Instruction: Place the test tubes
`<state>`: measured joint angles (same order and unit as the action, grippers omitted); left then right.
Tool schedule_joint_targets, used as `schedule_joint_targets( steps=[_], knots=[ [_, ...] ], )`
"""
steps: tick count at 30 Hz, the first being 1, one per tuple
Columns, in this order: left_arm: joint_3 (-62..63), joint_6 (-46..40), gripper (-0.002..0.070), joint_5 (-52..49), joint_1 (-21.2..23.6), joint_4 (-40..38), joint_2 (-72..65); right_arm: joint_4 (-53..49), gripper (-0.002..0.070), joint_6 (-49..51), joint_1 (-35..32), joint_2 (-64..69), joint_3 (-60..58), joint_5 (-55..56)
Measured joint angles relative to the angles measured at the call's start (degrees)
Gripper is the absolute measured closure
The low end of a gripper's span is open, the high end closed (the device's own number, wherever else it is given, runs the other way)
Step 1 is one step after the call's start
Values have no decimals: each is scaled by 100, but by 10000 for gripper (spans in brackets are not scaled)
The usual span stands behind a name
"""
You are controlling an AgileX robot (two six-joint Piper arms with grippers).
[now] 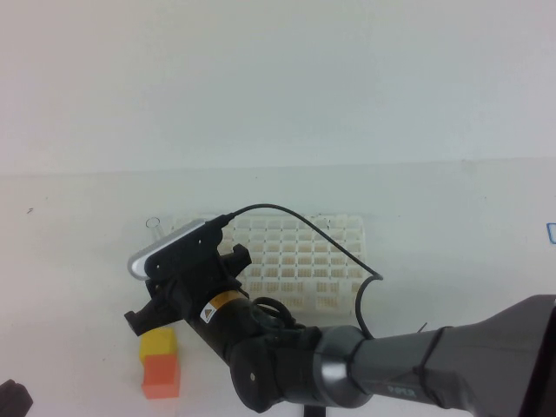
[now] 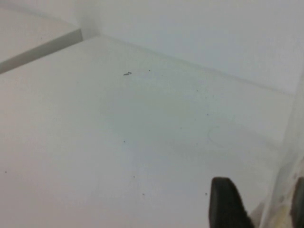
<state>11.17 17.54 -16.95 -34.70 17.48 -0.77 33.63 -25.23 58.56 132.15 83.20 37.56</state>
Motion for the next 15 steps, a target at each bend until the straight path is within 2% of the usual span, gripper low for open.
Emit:
schedule_joint_targets(
  steps=[4,15],
  knots=[
    [0,0,676,-37,0,0,0,0,355,0,0,-103,0,-12],
    [0,0,676,-37,0,0,0,0,352,-332,0,-703,0,-34]
  ],
)
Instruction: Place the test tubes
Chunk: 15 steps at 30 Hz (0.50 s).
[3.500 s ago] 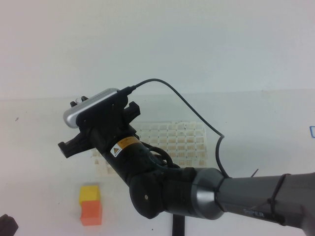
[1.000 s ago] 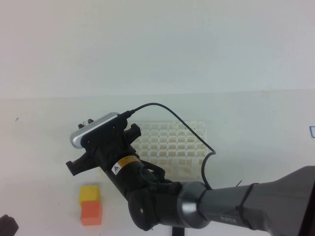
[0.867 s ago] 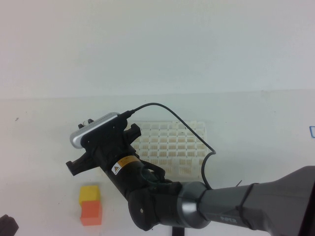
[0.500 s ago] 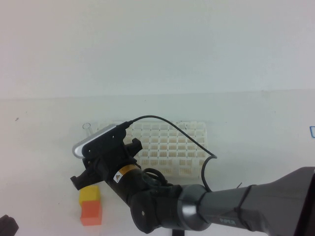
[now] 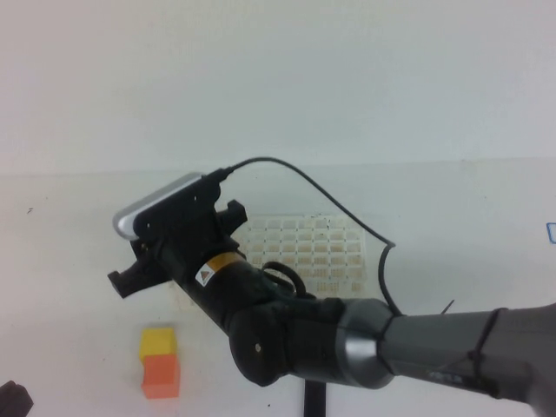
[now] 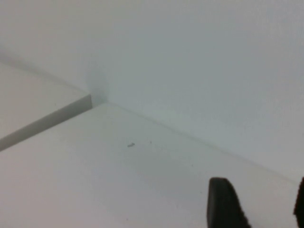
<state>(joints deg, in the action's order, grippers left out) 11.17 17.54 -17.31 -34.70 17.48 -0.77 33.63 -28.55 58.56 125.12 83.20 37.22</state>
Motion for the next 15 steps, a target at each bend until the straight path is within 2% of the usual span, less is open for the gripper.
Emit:
schedule_joint_targets(
  steps=[11,13,15],
  knots=[
    [0,0,676,0,0,0,0,-249,362,-324,0,-1265,-21,-133],
    [0,0,676,0,0,0,0,-546,409,-360,0,-1647,-21,-133],
    [0,0,676,0,0,0,0,-888,512,-386,0,-2043,-57,-133]
  ],
)
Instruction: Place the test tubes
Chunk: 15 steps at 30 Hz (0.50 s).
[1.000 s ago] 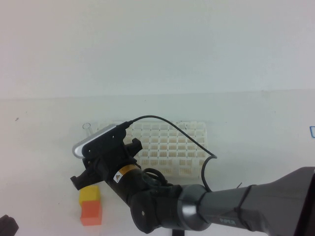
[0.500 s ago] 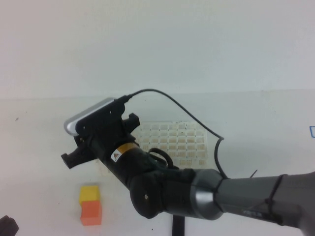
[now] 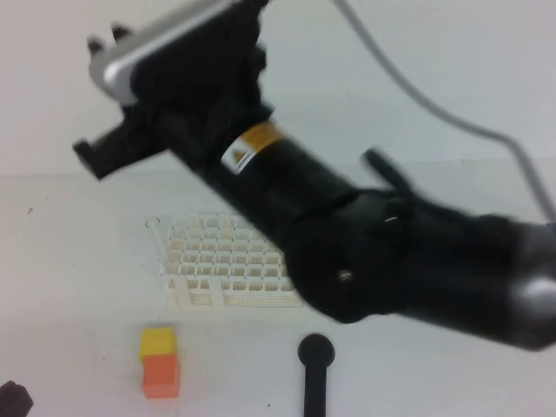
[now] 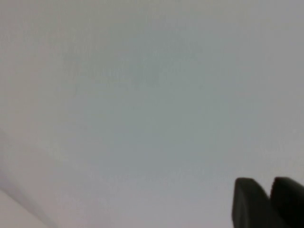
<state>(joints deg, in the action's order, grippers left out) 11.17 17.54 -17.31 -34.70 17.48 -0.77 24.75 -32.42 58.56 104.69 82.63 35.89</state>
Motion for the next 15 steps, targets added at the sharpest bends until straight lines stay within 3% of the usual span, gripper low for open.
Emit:
schedule_joint_targets(
  steps=[2,4,9,15],
  knots=[
    [0,0,676,0,0,0,0,-356,606,-32,0,-372,-135,10],
    [0,0,676,0,0,0,0,-630,647,-105,0,-786,-380,10],
    [0,0,676,0,0,0,0,-1349,671,-144,-9,-1786,-1027,-334],
    [0,0,676,0,0,0,0,-1902,676,-153,-50,-3033,-1490,-2365]
  ],
)
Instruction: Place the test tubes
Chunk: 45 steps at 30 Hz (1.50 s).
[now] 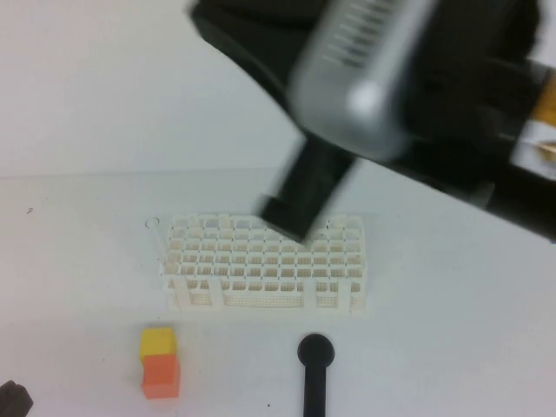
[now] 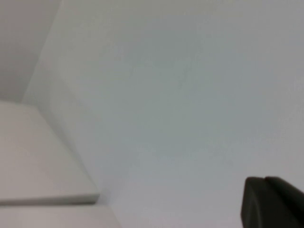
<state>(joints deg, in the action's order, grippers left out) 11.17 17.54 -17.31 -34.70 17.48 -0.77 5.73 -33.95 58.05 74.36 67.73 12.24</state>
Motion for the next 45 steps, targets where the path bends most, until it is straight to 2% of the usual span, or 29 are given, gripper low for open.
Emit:
schedule_joint_targets(
  steps=[5,10,14,17,22,27,30,41,43,45],
  knots=[
    [0,0,676,0,0,0,0,12,677,-13,-487,-938,-811,-556],
    [0,0,676,0,0,0,0,641,678,-13,-998,-2066,-1961,-582],
    [0,0,676,0,0,0,0,764,678,-13,-1437,-2954,-3051,-440],
    [0,0,676,0,0,0,0,900,678,-13,-2174,-3608,-4007,-415],
    [0,0,676,0,0,0,0,1430,678,-13,-3808,-4896,-5237,-814],
    [0,0,676,0,0,0,0,1588,678,-13,-5197,-6258,-5664,-1378],
    [0,0,676,0,0,0,0,1519,678,-13,-5748,-6715,-5678,-1565],
    [0,0,676,0,0,0,0,1424,678,-13,-5961,-6829,-6027,-1653],
    [0,0,676,13,154,-23,0,1244,678,-13,-5961,-6886,-6192,-1666],
    [0,0,676,13,597,9,33,843,678,-13,-5961,-7035,-6382,-1689]
  ],
)
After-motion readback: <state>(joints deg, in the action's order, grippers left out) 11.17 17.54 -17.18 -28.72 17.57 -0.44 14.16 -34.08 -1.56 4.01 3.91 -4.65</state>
